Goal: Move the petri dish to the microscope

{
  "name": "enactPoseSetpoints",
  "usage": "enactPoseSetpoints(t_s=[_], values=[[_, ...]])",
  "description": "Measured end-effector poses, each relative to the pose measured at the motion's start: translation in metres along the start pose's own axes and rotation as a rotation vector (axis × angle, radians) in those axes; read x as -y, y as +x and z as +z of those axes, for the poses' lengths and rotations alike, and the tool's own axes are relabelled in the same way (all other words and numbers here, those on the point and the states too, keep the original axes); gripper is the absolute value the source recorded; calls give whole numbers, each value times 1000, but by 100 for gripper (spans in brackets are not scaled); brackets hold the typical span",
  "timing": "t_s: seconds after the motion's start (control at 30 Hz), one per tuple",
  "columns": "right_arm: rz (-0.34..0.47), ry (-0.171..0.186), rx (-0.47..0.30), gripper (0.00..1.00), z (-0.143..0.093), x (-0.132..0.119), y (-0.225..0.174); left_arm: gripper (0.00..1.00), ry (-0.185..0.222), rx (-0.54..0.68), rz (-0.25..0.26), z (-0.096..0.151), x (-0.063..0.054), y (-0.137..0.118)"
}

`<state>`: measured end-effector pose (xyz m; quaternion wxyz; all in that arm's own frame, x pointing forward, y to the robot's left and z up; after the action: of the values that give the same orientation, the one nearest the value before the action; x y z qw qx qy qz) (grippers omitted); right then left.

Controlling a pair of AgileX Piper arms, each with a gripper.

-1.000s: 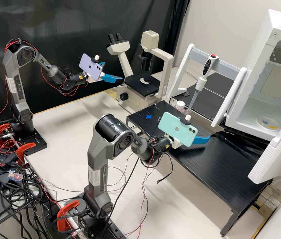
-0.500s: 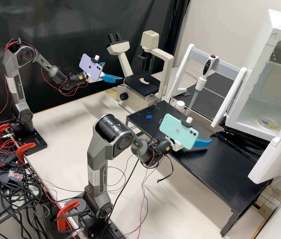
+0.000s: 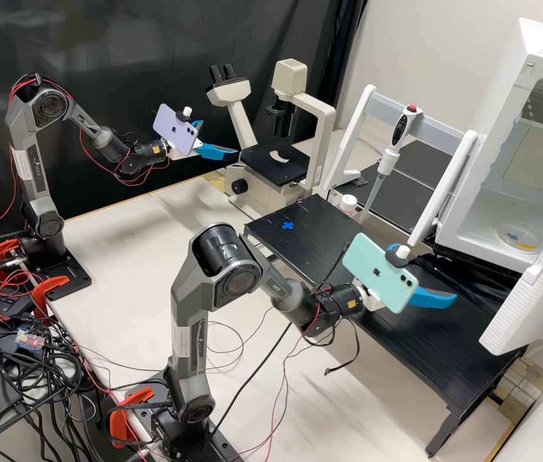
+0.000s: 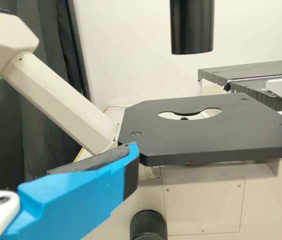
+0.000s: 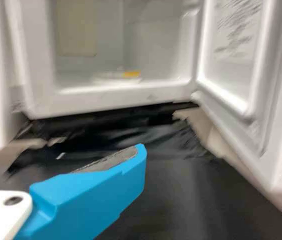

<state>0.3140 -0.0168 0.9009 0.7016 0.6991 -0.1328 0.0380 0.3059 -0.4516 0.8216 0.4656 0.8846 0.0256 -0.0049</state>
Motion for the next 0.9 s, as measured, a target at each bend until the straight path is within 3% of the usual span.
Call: enactPoseSetpoints(t_s=[0.2,0.33,0.57,0.9], values=[[64,21,45,100,5,-16,35,100,0,0,0,0,0,0],[66,25,74,100,7,-20,54,100,0,0,0,0,0,0],[64,-8,74,100,2,-29,92,100,0,0,0,0,0,0],[101,34,69,100,-10,-45,129,100,0,0,0,0,0,0]])
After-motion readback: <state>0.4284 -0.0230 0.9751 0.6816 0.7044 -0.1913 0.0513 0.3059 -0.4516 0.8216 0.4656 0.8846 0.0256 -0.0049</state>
